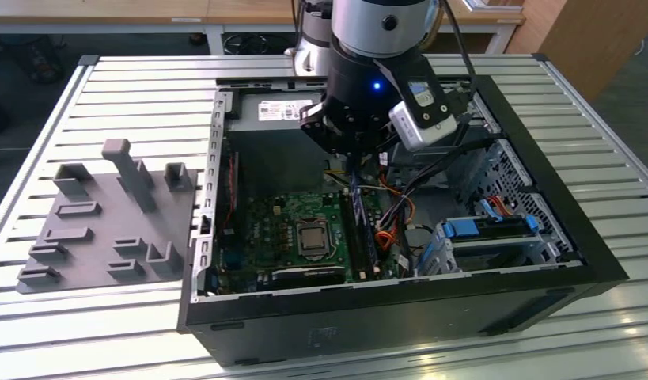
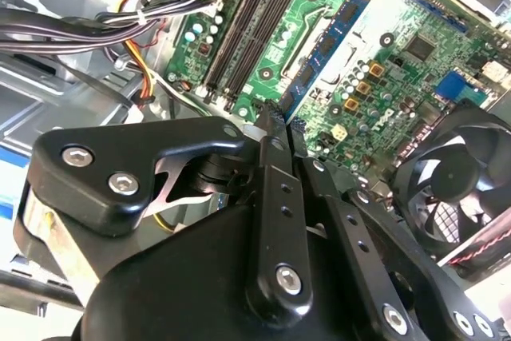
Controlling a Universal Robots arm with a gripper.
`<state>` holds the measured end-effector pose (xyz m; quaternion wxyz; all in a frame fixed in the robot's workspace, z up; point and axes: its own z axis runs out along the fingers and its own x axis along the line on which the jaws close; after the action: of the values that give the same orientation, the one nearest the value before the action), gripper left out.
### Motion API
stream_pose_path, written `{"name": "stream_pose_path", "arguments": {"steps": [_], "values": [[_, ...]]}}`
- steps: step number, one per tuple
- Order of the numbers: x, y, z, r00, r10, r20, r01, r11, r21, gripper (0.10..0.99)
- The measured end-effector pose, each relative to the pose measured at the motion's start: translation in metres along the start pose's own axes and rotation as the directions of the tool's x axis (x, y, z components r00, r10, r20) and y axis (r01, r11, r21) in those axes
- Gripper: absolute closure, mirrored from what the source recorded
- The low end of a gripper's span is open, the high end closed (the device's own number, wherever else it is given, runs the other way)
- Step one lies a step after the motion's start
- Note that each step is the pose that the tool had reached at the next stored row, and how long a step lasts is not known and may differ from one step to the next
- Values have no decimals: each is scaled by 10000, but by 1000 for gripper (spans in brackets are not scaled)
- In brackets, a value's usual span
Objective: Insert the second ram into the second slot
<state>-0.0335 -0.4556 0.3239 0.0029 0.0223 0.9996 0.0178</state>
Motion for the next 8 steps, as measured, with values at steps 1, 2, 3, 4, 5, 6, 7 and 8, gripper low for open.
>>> {"name": "stream_pose_path", "arguments": {"steps": [1,2,3,4,5,6,7,8], "values": [[-4,-2,14,10000,-24,-55,24,10000,3,949],[-7,-3,27,9999,-58,-109,58,10000,6,949],[-11,-4,43,9998,-103,-160,103,9999,7,949],[-15,-4,58,9997,-150,-207,150,9999,7,949],[-23,-5,71,9995,-181,-252,181,9998,8,949],[-29,-5,84,9994,-201,-279,201,9998,9,949],[-35,-5,95,9994,-217,-286,217,9998,10,949],[-43,-5,106,9993,-231,-289,231,9997,10,949]]}}
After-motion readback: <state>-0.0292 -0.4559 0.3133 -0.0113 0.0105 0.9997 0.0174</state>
